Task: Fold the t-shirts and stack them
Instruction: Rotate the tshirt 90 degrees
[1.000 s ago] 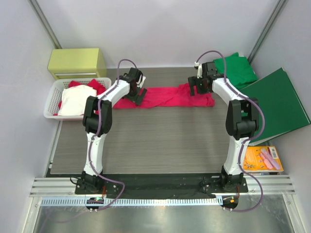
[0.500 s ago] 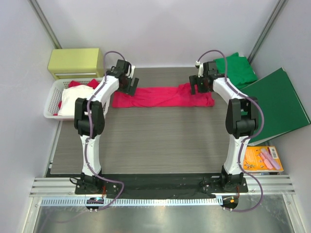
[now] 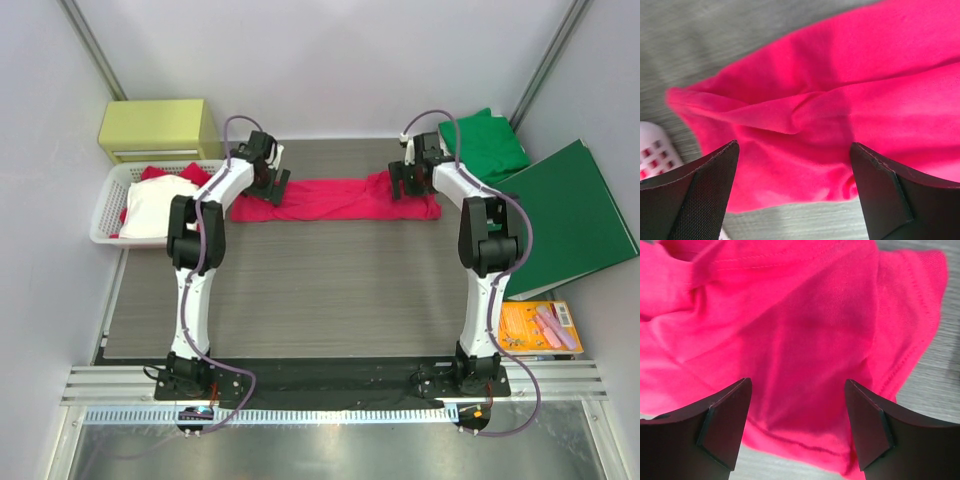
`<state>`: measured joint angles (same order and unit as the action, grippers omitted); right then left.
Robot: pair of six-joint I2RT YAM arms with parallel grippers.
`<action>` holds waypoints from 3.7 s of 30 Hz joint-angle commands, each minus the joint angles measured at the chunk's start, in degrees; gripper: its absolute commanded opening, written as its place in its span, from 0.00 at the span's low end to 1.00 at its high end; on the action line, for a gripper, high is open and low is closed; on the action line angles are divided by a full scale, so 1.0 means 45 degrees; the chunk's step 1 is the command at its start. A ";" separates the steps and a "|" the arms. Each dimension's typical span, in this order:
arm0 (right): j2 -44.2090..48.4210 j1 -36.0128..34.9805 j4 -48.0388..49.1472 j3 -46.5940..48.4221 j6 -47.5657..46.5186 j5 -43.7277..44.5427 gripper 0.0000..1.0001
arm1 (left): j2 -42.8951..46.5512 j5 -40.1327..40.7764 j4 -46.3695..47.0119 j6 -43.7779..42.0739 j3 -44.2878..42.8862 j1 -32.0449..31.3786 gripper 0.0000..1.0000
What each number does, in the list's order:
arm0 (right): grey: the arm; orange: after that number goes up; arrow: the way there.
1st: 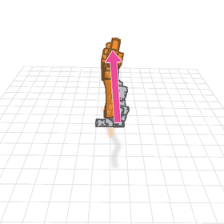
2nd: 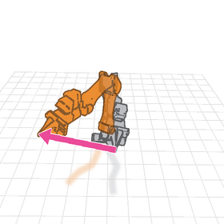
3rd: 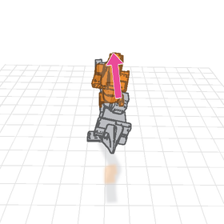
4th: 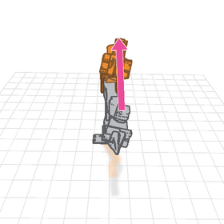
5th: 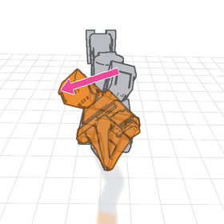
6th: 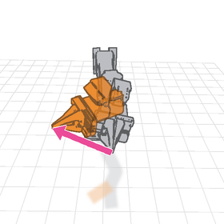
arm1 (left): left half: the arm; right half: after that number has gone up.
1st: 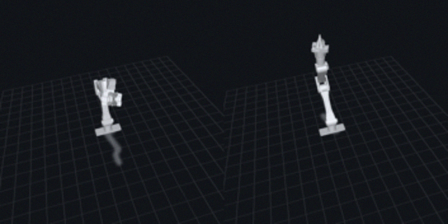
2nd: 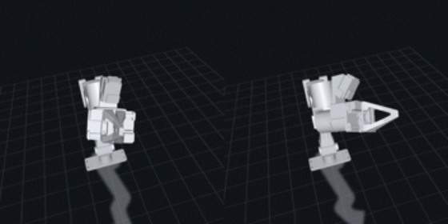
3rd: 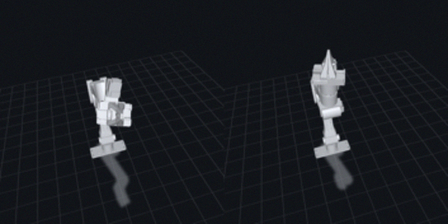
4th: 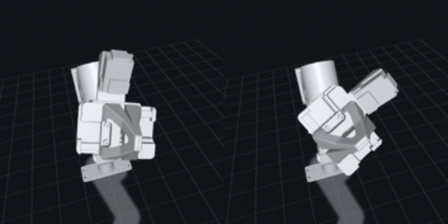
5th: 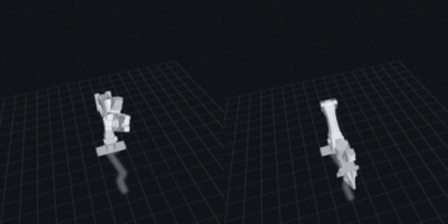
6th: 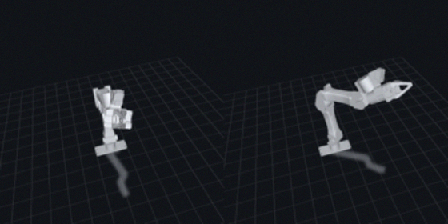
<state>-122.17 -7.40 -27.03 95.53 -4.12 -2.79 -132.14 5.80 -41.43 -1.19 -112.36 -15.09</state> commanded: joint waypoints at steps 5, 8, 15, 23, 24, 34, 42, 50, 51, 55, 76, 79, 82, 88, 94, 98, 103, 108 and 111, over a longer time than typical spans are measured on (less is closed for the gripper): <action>-0.0898 0.0511 0.0674 0.0823 0.0681 0.0015 0.79 | -0.0362 -0.0215 -0.0051 0.0206 0.0105 -0.0006 0.92; -0.1113 0.0512 0.0654 0.0706 0.0798 -0.0064 0.79 | -0.0557 -0.0157 -0.0148 0.0148 0.0105 -0.0006 0.92; -0.1308 0.0531 0.0713 0.0744 0.0896 -0.0279 0.79 | -0.0345 -0.0781 -0.0286 0.0557 0.0923 -0.0220 0.91; -0.2283 0.0531 0.0149 0.2480 0.0779 -0.0182 0.80 | 0.1335 -0.1676 0.0281 0.0947 0.3970 -0.1936 0.91; -0.2710 0.0531 -0.0008 0.2792 0.0740 -0.0182 0.79 | 0.1433 -0.1932 0.0281 0.0968 0.4165 -0.2132 0.91; -0.5601 0.0278 -0.2017 0.7183 0.0721 -0.0357 0.80 | 0.2254 -0.2225 0.0496 0.1025 0.5943 -0.5667 0.90; -0.7459 -0.0308 -0.3739 1.0547 -0.0119 0.0033 0.82 | 0.2254 -0.3046 0.0418 0.1651 0.6061 -0.8227 0.90; -0.7656 -0.1617 -0.4209 1.0041 -0.2092 0.1302 0.83 | 0.1728 -0.4024 0.0185 0.1983 0.5556 -0.9555 0.91; -0.7559 -0.1734 -0.4209 1.0042 -0.2150 0.1226 0.83 | 0.1669 -0.4159 0.0164 0.2003 0.5457 -0.9653 0.91; -0.7383 -0.1969 -0.4189 1.0295 -0.2132 0.0466 0.83 | 0.1493 -0.4433 0.0086 0.2081 0.5144 -1.0082 0.91; -0.6446 -0.3375 -0.2862 0.9730 -0.1995 0.0364 0.84 | 0.2000 -0.3946 0.0222 0.1964 0.5495 -1.0884 0.92; -0.6075 -0.3375 -0.2550 0.9651 -0.1956 0.1064 0.87 | 0.2215 -0.3537 0.0300 0.1886 0.5573 -1.1001 0.92; -0.5315 -0.3356 -0.2121 0.9378 -0.1975 0.1633 0.92 | 0.2585 -0.2952 0.0436 0.1691 0.5845 -1.1021 0.92; -0.2234 -0.3356 -0.0832 0.7875 -0.2073 0.2494 0.94 | 0.3873 0.0074 0.1647 0.0833 0.6998 -1.1021 0.93; 0.0521 -0.3375 -0.0459 0.7191 -0.1663 0.2651 0.95 | 0.4811 0.2496 0.2020 -0.0828 0.6220 -1.0652 0.93; 0.2336 -0.3531 -0.0381 0.6627 -0.1409 0.2476 0.95 | 0.5863 0.3375 0.2019 -0.1686 0.5068 -1.0474 0.94; 0.5054 -0.3746 0.0225 0.5025 -0.1136 0.2027 0.95 | 0.6842 0.4586 0.1785 -0.2449 0.3329 -1.0455 0.94; 0.8156 -0.3746 0.0146 0.2156 -0.1797 0.2064 0.95 | 0.8382 0.5760 0.2622 -0.3543 0.3540 -0.9695 0.95; 0.9488 -0.3708 0.0127 -0.0147 -0.2442 0.2241 0.95 | 0.8835 0.6149 0.2955 -0.3778 0.3834 -0.8525 0.96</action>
<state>-85.32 -24.32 -26.24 104.99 -11.68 6.39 -95.64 27.62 -31.46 -14.50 -96.23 -59.53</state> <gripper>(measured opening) 0.950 0.950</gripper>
